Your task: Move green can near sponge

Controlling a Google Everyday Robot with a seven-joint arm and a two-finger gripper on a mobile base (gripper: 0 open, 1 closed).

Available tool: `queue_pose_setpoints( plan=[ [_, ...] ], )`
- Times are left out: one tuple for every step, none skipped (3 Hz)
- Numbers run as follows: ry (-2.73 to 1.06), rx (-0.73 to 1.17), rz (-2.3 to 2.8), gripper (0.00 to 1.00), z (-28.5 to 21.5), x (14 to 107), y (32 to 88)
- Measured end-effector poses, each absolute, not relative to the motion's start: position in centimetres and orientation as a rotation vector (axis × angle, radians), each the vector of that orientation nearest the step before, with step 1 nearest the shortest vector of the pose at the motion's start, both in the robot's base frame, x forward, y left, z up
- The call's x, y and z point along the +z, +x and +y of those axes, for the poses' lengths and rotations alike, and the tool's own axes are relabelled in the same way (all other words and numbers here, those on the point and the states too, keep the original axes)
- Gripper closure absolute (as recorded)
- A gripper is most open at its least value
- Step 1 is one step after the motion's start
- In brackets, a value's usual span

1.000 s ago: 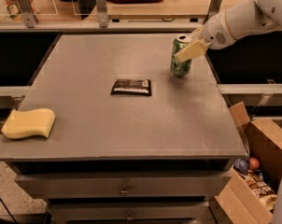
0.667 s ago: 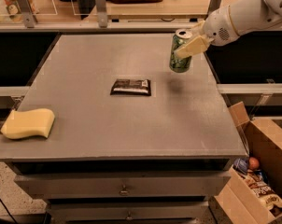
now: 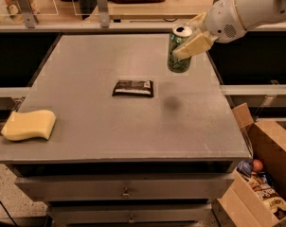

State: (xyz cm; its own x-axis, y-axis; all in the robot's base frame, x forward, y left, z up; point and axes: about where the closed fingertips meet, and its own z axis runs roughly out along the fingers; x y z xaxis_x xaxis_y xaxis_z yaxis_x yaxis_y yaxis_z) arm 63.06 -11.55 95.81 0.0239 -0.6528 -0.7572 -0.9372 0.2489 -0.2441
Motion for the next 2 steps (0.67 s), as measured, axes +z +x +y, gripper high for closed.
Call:
queue_pose_setpoints(
  plan=[
    [-1.604, 0.396, 1.588, 1.00, -9.45, 96.29, 60.77],
    [-1.604, 0.396, 1.588, 1.00, -9.44, 96.29, 60.77]
  ],
)
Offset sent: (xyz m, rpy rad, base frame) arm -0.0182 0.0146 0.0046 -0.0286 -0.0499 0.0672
